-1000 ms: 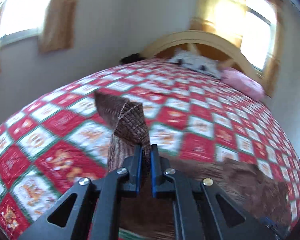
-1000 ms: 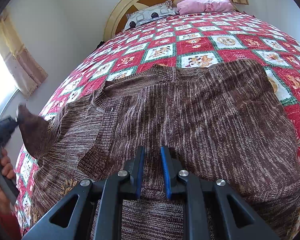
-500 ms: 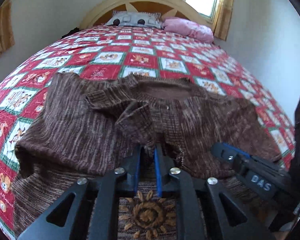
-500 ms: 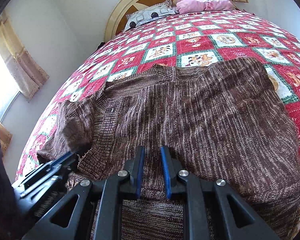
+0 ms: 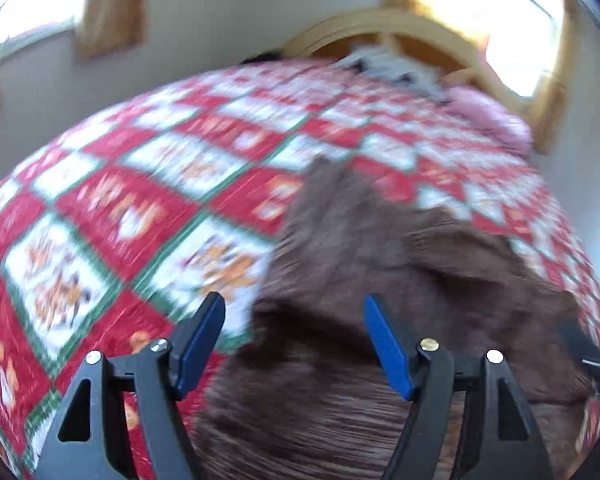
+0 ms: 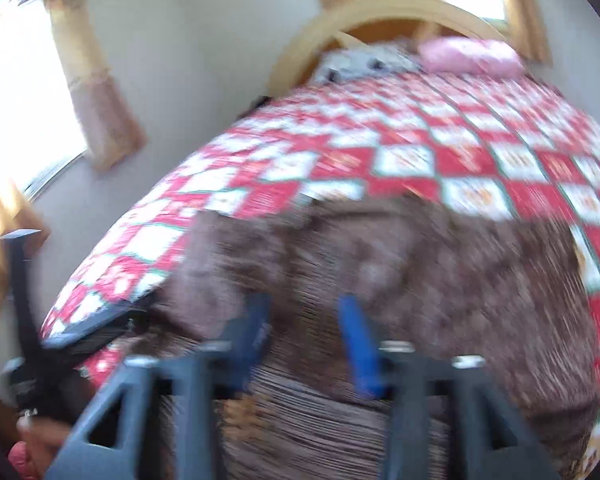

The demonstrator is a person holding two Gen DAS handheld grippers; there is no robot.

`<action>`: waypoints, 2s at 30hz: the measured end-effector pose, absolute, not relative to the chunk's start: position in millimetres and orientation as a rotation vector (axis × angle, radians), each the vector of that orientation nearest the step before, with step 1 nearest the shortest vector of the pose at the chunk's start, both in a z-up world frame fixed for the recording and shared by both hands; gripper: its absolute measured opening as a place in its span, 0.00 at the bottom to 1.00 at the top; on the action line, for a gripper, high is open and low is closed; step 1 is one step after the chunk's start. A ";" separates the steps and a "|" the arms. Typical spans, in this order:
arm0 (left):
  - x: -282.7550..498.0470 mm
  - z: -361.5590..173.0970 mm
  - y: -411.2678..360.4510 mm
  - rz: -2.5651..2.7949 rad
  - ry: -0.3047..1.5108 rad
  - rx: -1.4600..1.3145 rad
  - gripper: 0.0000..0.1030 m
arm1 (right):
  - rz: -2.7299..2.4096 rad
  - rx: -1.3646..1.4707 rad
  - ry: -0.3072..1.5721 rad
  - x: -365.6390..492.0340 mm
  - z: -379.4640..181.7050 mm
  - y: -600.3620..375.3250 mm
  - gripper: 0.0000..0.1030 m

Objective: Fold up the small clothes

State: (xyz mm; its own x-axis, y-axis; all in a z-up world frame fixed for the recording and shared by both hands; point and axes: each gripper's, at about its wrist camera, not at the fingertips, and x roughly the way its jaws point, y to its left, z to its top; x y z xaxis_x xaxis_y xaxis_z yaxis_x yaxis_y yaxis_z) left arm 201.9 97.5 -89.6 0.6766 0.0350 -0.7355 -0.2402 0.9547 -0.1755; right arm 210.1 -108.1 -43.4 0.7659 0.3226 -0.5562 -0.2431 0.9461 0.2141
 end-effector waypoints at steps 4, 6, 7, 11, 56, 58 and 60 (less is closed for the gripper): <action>194.9 -102.3 106.1 0.174 0.830 -0.309 0.73 | 0.335 -0.215 0.570 227.0 -36.4 -38.6 0.75; 195.4 -105.3 102.8 0.180 0.842 -0.298 0.74 | 0.322 -0.363 0.629 248.7 -53.0 -13.1 0.75; 194.2 -105.0 102.1 0.181 0.842 -0.289 0.75 | 0.315 -0.410 0.650 257.4 -62.3 -6.3 0.75; 197.8 -106.4 98.0 0.189 0.854 -0.246 0.82 | 0.214 -0.461 0.791 293.6 -93.5 -13.8 0.14; 198.8 -107.7 104.0 0.127 0.837 -0.299 0.92 | 0.301 0.689 0.839 251.9 -103.7 -150.0 0.77; 199.0 -107.9 103.4 0.129 0.840 -0.294 0.93 | 0.314 0.703 0.902 269.1 -112.1 -145.3 0.72; 199.1 -108.0 103.3 0.123 0.841 -0.293 0.94 | 0.257 0.612 0.909 274.2 -108.9 -137.3 0.36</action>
